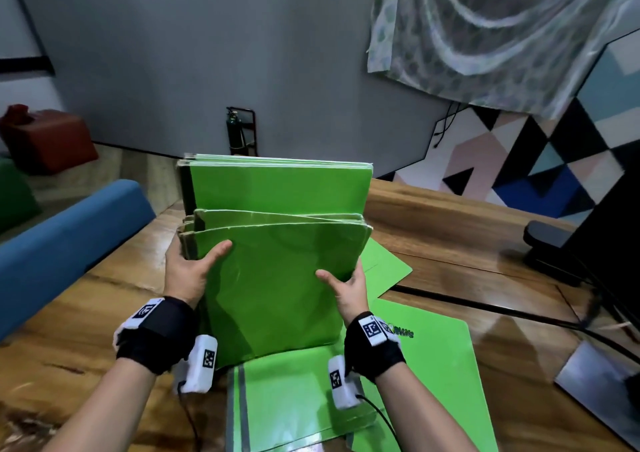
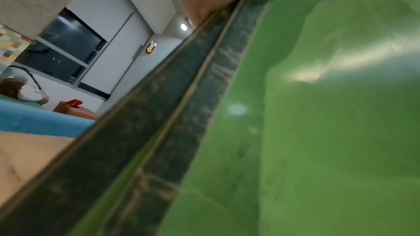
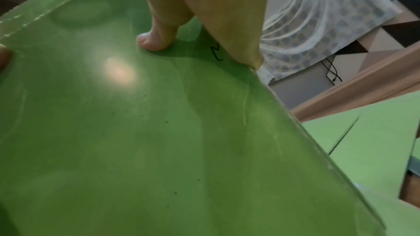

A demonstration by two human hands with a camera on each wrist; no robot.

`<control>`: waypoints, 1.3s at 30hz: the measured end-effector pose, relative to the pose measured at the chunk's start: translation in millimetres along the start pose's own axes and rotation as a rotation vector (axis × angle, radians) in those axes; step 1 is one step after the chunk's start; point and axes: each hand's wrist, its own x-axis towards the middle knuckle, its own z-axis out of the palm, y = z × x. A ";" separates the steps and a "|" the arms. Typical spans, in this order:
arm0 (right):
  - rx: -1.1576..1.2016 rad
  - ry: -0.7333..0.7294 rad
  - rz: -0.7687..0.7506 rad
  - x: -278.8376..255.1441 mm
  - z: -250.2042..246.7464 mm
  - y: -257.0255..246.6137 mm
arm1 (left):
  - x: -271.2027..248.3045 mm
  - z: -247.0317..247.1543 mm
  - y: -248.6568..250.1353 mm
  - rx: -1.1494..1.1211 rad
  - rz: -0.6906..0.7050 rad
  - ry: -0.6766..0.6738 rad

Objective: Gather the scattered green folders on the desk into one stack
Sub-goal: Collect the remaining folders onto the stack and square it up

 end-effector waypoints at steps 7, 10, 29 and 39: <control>-0.170 -0.161 -0.029 6.3 -2.9 -12.0 | 18.6 -7.8 -0.5 -0.015 0.005 -0.034; -0.467 -0.206 0.053 10.9 -19.4 -3.3 | 17.7 -7.5 -13.2 0.013 -0.061 -0.039; -1.007 -0.036 0.631 -16.2 -61.0 74.5 | 17.2 -3.9 -24.0 0.003 -0.093 0.022; -1.029 0.025 0.632 -9.1 -55.5 74.0 | 14.8 -7.9 -24.5 0.021 -0.106 0.071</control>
